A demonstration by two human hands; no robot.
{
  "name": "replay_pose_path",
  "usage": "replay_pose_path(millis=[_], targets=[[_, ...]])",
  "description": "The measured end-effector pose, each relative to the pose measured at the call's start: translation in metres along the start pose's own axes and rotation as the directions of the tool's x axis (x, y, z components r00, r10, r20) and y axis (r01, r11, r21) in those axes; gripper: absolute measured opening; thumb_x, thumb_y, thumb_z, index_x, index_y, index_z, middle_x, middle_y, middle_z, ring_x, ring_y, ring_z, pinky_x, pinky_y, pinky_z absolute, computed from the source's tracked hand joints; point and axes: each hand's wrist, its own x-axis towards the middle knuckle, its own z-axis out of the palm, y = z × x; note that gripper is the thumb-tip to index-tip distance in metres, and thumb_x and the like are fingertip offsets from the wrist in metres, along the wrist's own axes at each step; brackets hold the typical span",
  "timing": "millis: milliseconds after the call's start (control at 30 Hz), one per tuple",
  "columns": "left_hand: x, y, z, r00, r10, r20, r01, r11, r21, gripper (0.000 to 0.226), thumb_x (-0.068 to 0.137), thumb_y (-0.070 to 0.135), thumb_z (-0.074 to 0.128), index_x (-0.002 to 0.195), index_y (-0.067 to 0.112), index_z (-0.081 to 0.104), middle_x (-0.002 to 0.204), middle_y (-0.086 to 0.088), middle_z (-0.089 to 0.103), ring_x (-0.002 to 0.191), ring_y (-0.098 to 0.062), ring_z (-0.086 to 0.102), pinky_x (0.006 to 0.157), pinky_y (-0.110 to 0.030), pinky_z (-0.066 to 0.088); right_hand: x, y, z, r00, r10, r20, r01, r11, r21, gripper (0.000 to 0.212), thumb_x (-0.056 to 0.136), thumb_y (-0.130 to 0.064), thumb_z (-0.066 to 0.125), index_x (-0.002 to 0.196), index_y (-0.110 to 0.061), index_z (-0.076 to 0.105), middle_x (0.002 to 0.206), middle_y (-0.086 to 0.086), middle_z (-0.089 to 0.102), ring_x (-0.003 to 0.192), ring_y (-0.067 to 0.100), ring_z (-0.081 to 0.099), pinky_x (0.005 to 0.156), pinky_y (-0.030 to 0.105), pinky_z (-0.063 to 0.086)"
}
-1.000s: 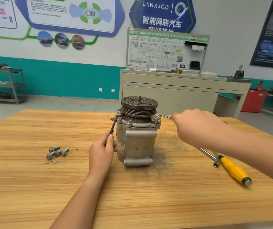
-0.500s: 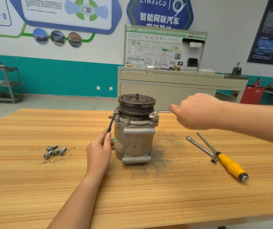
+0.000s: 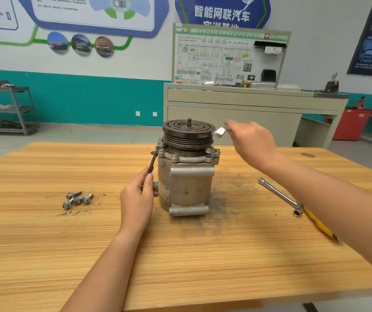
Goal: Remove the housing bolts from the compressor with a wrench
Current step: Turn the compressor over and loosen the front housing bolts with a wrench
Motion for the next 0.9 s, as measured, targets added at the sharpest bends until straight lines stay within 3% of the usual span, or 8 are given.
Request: replay_pose_path(millis=[100, 200, 300, 367, 567, 733, 800, 900], targets=[[0.0, 0.0, 0.0, 1.0, 0.005, 0.003, -0.005, 1.0, -0.003, 0.027, 0.098, 0.011, 0.045, 0.118, 0.01, 0.063, 0.063, 0.008, 0.055, 0.052, 0.007, 0.055, 0.054, -0.005, 0.038, -0.01, 0.001, -0.037, 0.968, 0.228, -0.101, -0.202, 0.955, 0.218, 0.034, 0.099, -0.016, 0.035, 0.131, -0.005, 0.041, 0.069, 0.006, 0.05, 0.063, 0.025, 0.047, 0.055, 0.033, 0.03], [0.0, 0.0, 0.0, 1.0, 0.002, 0.0, -0.002, 1.0, -0.002, 0.028, 0.098, 0.011, 0.044, 0.119, 0.009, 0.062, 0.063, 0.006, 0.055, 0.051, 0.007, 0.055, 0.056, -0.004, 0.039, -0.025, -0.004, -0.075, 0.971, 0.223, 0.089, -0.234, 0.961, 0.146, 0.033, 0.098, -0.016, 0.034, 0.13, -0.012, 0.038, 0.059, 0.002, 0.044, 0.052, 0.025, 0.043, 0.046, 0.03, 0.024], [-0.001, 0.0, 0.0, 1.0, -0.015, 0.001, 0.015, 1.0, -0.007, 0.03, 0.098, 0.012, 0.044, 0.123, 0.006, 0.06, 0.064, 0.005, 0.055, 0.051, 0.008, 0.054, 0.056, -0.003, 0.039, -0.043, -0.021, -0.095, 0.942, 0.173, 0.287, -0.137, 0.98, -0.141, 0.033, 0.093, -0.011, 0.035, 0.125, -0.018, 0.038, 0.059, 0.0, 0.043, 0.05, 0.016, 0.041, 0.042, 0.026, 0.024], [-0.002, 0.002, -0.001, 1.0, -0.013, 0.003, 0.013, 1.0, -0.008, 0.03, 0.098, 0.012, 0.044, 0.123, 0.005, 0.06, 0.064, 0.005, 0.055, 0.051, 0.008, 0.054, 0.056, -0.003, 0.038, -0.049, -0.035, -0.096, 0.926, 0.137, 0.351, -0.058, 0.972, -0.226, 0.041, 0.089, -0.007, 0.035, 0.128, -0.019, 0.035, 0.06, -0.002, 0.039, 0.05, 0.013, 0.035, 0.042, 0.026, 0.022], [-0.003, 0.003, -0.002, 1.0, -0.006, 0.005, 0.006, 1.0, -0.001, 0.031, 0.098, 0.012, 0.044, 0.125, 0.007, 0.059, 0.064, 0.006, 0.056, 0.053, 0.01, 0.055, 0.056, -0.003, 0.038, -0.044, -0.052, -0.089, 0.898, 0.049, 0.437, 0.126, 0.923, -0.363, 0.044, 0.086, -0.002, 0.038, 0.128, -0.013, 0.038, 0.058, -0.004, 0.027, 0.048, 0.013, 0.024, 0.04, 0.026, 0.019], [-0.003, 0.004, -0.002, 1.0, 0.005, 0.005, -0.005, 1.0, 0.01, 0.029, 0.098, 0.012, 0.045, 0.123, 0.008, 0.06, 0.064, 0.008, 0.055, 0.055, 0.01, 0.056, 0.055, -0.002, 0.038, -0.03, -0.07, -0.095, 0.838, 0.016, 0.546, 0.275, 0.851, -0.448, 0.039, 0.088, 0.003, 0.042, 0.126, -0.006, 0.045, 0.065, 0.002, 0.037, 0.067, 0.02, 0.039, 0.039, 0.027, 0.018], [-0.004, 0.005, -0.003, 1.0, 0.013, 0.005, -0.013, 1.0, 0.01, 0.029, 0.098, 0.011, 0.045, 0.122, 0.008, 0.061, 0.064, 0.008, 0.056, 0.055, 0.01, 0.056, 0.057, -0.001, 0.038, -0.024, -0.067, -0.099, 0.814, -0.06, 0.578, 0.404, 0.773, -0.489, 0.038, 0.089, 0.002, 0.041, 0.125, -0.008, 0.048, 0.069, 0.005, 0.043, 0.056, 0.018, 0.038, 0.038, 0.027, 0.019], [-0.005, 0.006, -0.003, 1.0, 0.008, 0.004, -0.008, 1.0, -0.005, 0.03, 0.098, 0.011, 0.045, 0.123, 0.007, 0.06, 0.065, 0.008, 0.057, 0.057, 0.011, 0.056, 0.058, 0.0, 0.038, -0.015, -0.051, -0.103, 0.779, -0.127, 0.614, 0.507, 0.703, -0.499, 0.025, 0.092, -0.007, 0.038, 0.113, -0.011, 0.051, 0.057, -0.002, 0.033, 0.045, 0.013, 0.029, 0.038, 0.024, 0.024]])
